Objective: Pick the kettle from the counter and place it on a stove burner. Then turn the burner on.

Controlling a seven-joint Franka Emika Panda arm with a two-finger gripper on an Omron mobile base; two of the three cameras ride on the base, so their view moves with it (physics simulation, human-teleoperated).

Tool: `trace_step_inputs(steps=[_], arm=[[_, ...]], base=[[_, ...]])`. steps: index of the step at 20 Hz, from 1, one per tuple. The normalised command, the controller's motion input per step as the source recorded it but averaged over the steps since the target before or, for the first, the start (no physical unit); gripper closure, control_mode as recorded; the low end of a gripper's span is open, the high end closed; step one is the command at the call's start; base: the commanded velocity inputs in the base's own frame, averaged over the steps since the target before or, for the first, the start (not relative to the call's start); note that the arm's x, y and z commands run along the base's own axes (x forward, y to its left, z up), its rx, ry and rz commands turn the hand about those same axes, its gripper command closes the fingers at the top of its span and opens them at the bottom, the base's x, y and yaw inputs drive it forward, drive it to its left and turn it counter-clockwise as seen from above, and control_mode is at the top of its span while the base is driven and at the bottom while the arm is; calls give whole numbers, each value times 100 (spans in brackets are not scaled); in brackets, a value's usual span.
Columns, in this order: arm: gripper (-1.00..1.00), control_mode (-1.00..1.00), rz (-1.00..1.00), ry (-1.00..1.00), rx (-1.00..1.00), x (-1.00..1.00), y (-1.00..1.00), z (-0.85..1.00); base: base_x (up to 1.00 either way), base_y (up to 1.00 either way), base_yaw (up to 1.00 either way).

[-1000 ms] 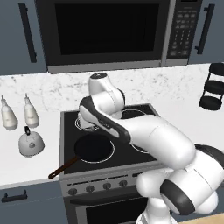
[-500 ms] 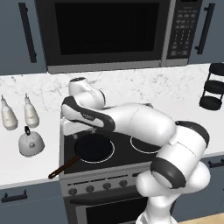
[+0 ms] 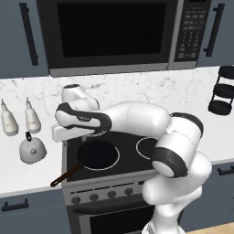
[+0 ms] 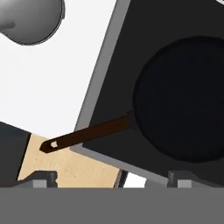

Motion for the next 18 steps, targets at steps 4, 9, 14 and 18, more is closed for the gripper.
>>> trace_step_inputs(steps=[4, 9, 14, 18], arm=[[-100, -100, 0, -2, 12, 39, 56, -4], [-100, -100, 0, 0, 8, 19, 63, 0], [-100, -100, 0, 4, -1, 13, 77, 0], [-100, -100, 0, 1, -5, 21, 65, 0]], base=[[0, 0, 0], [0, 0, 0], [0, 0, 0], [0, 0, 0]])
